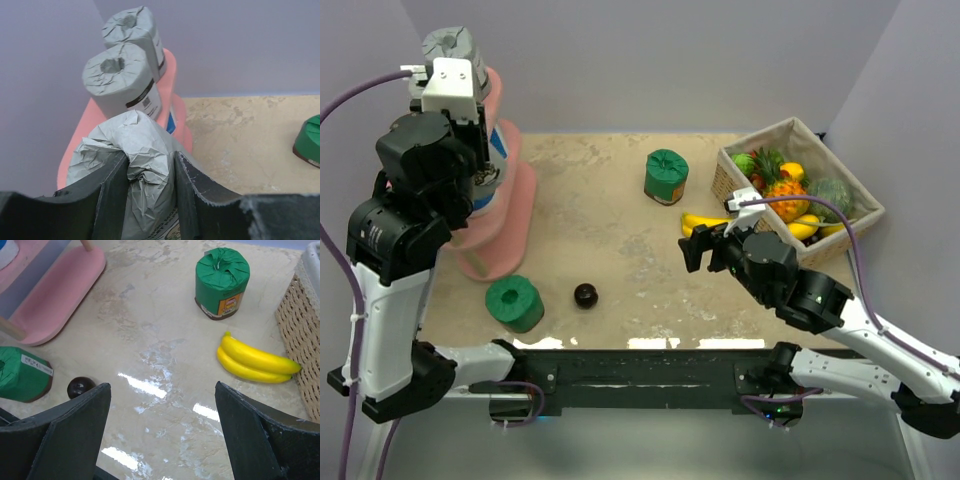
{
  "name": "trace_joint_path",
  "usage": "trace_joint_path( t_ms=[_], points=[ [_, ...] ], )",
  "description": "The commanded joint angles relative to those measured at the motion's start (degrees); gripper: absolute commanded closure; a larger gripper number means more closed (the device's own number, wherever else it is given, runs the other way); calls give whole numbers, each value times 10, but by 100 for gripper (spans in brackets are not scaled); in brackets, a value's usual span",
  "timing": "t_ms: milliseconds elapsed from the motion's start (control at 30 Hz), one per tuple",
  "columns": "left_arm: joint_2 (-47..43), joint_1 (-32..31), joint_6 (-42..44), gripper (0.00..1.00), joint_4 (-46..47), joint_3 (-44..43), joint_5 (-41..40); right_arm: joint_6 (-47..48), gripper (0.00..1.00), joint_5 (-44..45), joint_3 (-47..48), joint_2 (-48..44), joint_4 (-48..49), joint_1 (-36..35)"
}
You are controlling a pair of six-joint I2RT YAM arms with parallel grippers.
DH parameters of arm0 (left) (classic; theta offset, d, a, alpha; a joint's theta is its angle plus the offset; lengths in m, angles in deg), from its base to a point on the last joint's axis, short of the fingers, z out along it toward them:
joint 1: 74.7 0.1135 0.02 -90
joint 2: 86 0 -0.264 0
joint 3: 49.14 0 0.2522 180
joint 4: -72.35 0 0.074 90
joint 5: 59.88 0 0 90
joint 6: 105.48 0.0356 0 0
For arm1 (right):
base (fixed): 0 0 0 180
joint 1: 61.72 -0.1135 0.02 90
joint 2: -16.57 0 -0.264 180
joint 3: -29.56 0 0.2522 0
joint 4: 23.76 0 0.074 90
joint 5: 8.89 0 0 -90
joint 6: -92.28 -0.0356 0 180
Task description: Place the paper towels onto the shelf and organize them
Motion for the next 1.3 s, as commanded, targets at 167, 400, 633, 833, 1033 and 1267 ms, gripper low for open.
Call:
trace_joint_path(
  t_ms=[167,400,633,833,1033,1267],
  points=[
    [-7,3,70,59,84,89,-181,-8,12,-8,34,0,10,1],
    [6,3,148,59,200,153,-230,-7,12,-7,42,-7,4,1],
    [-1,6,268,60,380,224,-285,-10,12,-2,38,-20,-3,1],
    [-8,20,316,60,447,256,-293,-9,12,2,41,-25,-9,1],
    [7,57,320,60,445,268,-279,-10,12,5,35,-31,-5,1],
    [13,77,336,51,459,267,-276,-5,12,8,36,-29,-3,1]
  ],
)
